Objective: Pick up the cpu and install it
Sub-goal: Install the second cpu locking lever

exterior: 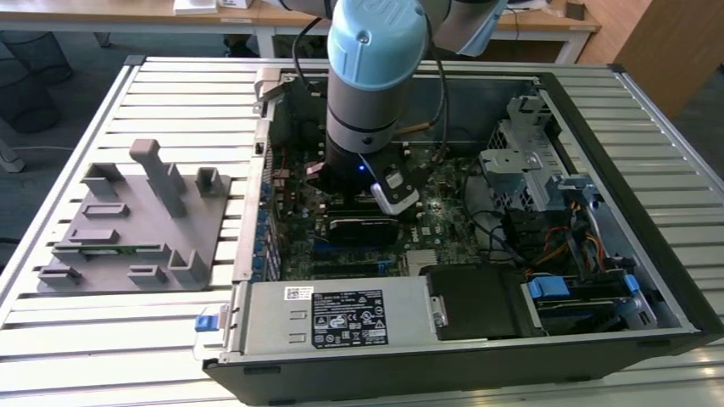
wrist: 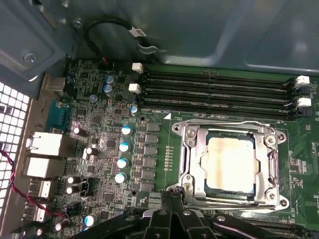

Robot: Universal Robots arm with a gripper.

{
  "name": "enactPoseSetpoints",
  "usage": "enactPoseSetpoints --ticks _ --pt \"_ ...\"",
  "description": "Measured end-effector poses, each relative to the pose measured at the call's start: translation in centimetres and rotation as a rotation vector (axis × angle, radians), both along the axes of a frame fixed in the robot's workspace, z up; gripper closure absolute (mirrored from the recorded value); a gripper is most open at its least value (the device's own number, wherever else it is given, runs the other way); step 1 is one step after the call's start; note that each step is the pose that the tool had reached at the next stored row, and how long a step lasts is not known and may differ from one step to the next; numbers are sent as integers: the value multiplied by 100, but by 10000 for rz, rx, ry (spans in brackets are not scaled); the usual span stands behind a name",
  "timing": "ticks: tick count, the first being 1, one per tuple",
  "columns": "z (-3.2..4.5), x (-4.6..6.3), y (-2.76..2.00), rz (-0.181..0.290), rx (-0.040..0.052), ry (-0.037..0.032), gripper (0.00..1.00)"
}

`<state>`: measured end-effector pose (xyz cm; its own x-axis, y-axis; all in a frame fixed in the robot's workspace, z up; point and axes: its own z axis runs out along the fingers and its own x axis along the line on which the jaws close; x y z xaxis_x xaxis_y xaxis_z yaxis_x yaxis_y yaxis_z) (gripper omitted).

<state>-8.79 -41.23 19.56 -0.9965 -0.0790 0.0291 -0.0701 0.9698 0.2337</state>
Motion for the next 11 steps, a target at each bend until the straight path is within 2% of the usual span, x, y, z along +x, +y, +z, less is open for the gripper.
enactPoseSetpoints --ticks 7,11 --pt "-9 -2 6 -1 -5 4 89" --pt "-52 -1 10 -2 10 -6 89"
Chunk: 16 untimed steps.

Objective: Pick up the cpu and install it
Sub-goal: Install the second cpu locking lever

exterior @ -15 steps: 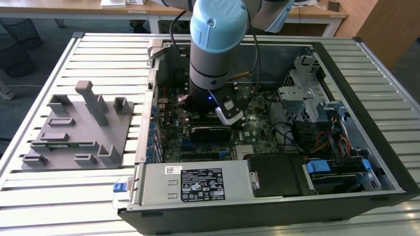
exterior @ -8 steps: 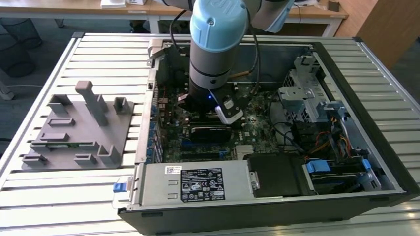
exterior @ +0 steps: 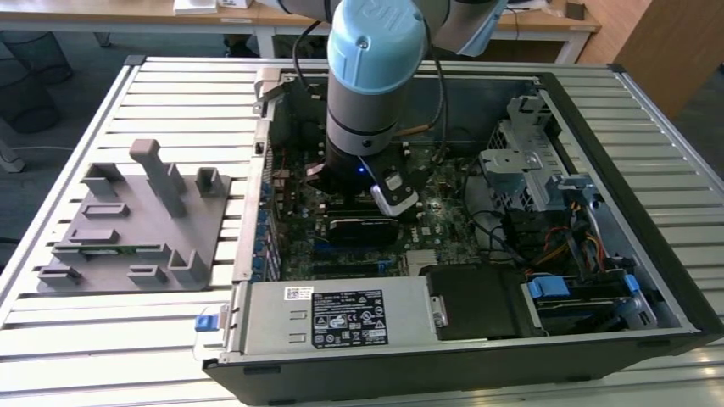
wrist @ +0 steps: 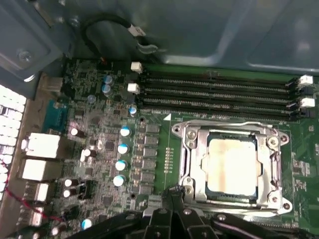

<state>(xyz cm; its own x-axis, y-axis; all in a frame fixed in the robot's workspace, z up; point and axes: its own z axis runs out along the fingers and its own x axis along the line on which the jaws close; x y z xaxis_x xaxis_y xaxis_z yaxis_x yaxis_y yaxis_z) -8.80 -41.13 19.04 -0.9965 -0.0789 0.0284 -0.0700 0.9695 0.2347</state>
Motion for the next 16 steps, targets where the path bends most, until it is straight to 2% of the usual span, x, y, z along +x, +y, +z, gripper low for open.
enactPoseSetpoints --ticks 7,16 --pt "4 -9 -2 0 -8 3 89" --pt "190 -10 1 1 -9 5 89"
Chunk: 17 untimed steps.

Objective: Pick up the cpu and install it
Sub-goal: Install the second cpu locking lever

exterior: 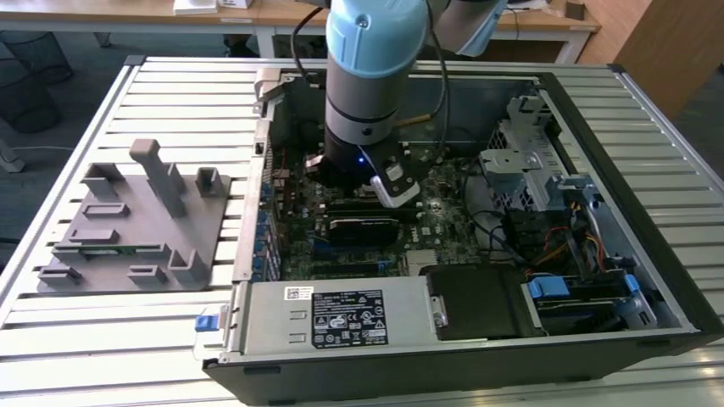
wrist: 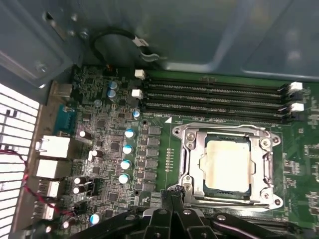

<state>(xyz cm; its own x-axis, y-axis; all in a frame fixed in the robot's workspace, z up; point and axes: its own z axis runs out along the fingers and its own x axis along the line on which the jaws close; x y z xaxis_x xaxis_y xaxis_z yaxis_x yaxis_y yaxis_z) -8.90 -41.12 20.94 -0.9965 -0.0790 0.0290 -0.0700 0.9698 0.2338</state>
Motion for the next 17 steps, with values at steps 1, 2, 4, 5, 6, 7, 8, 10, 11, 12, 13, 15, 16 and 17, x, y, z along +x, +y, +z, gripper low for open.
enactPoseSetpoints --ticks 1,2,4,5,6,7,8,10,11,12,13,15,16,17 --pt "33 0 1 0 -3 1 89" --pt "65 0 2 0 -3 1 89" --pt "122 0 4 0 -2 2 89" --pt "135 0 5 0 -3 2 89" --pt "136 0 8 -1 0 0 89" --pt "135 0 11 -1 2 -1 89" --pt "136 0 11 -1 0 0 89" --pt "136 0 11 -1 0 1 89" --pt "138 0 11 -1 -2 1 89" --pt "145 0 11 -1 -6 3 89" --pt "155 1 11 -1 -4 2 89" --pt "184 1 11 -1 -2 1 89" --pt "195 1 11 -1 -1 1 89" --pt "199 1 11 0 -1 0 89"
